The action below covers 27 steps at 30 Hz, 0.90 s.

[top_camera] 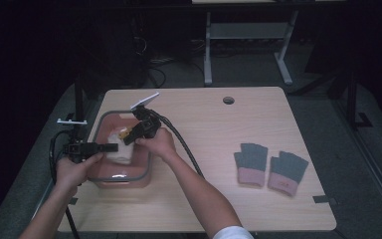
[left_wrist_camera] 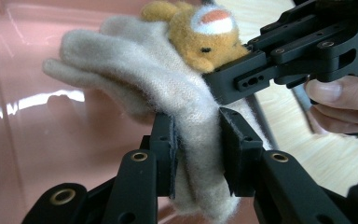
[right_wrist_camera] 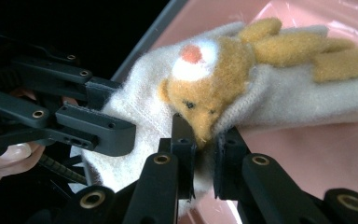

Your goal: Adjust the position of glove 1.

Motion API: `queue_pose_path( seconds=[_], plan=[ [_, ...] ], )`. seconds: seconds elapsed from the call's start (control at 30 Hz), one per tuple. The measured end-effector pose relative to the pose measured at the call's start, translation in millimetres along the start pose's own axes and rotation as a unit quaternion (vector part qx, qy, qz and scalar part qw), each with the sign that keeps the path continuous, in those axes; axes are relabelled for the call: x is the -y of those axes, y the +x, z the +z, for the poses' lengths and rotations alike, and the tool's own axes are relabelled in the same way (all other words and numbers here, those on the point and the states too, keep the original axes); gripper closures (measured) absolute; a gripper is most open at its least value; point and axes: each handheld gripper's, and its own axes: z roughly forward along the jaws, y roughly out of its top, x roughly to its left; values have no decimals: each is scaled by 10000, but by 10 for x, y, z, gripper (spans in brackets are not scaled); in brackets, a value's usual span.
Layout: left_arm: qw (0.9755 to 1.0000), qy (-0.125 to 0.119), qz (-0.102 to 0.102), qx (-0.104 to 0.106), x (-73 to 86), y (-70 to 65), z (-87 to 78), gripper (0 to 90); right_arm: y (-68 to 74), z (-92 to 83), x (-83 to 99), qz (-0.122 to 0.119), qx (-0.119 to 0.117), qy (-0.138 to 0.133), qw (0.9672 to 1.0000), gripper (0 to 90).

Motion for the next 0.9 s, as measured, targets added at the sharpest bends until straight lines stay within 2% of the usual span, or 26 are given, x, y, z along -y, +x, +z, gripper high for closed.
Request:
queue_pose_path(
  seconds=[0.1, 0.3, 0.37, 0.5, 0.63, 0.67, 0.9],
  plan=[
    [9998, 131, 39, -136, 16, 3, 38, 683, -25, 58, 11, -20, 38, 64, 10000, 805],
    [9992, 302, 17, -253, 52, 44, 111, 684, -53, 131, 23, -64, 126, 235, 9996, 787],
    [9984, 425, 45, -382, 88, 60, 153, 692, -32, 126, 21, -90, 172, 253, 9995, 775],
    [9982, 434, 4, -411, 111, 68, 176, 694, -29, 113, 16, -139, 281, 352, 9989, 748],
    [9966, 552, 68, -605, 122, 80, 195, 695, -14, 126, 19, -240, 452, 397, 9979, 688],
    [9964, 561, 38, -630, 127, 85, 201, 695, -8, 123, 18, -251, 490, 396, 9977, 679],
    [9935, 751, 172, -841, 138, 88, 217, 682, 13, 72, 7, -309, 686, 441, 9962, 599]
  ],
)
